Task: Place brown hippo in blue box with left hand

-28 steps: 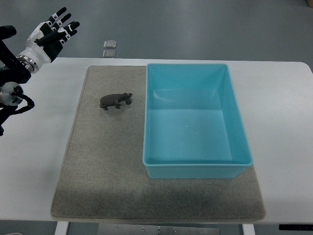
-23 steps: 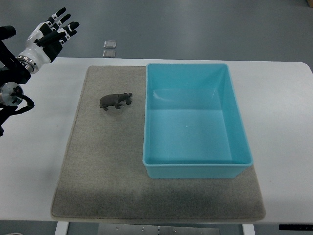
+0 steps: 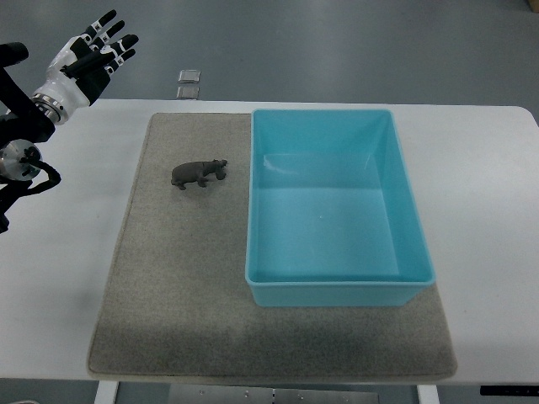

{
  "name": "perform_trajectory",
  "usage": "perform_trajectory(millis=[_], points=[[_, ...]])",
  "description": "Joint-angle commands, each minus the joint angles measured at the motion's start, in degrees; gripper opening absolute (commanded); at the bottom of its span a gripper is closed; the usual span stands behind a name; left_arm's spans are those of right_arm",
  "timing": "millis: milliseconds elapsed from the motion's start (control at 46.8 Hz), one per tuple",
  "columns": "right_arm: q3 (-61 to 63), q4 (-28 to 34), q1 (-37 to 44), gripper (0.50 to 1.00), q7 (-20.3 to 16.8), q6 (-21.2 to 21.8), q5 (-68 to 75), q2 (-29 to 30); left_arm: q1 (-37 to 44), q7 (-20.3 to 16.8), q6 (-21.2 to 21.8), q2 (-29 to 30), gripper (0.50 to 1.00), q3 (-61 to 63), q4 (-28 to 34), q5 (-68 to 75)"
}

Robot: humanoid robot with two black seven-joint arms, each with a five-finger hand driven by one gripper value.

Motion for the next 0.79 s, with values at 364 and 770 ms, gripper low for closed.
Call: perform_trajectory(millis=[364,770], points=[[0.00,0.00,0.08,0.936,0.00,0.00,0.00,0.00,-0.27,0.00,-1.30,-0.68,0.994,1.03,2.29,6.31],[0.00,0.00,0.00,0.936,0.00,0.00,0.00,0.00,0.26,0.00,-6.83,-0.68,0.996,0.06,2.38,15.64]])
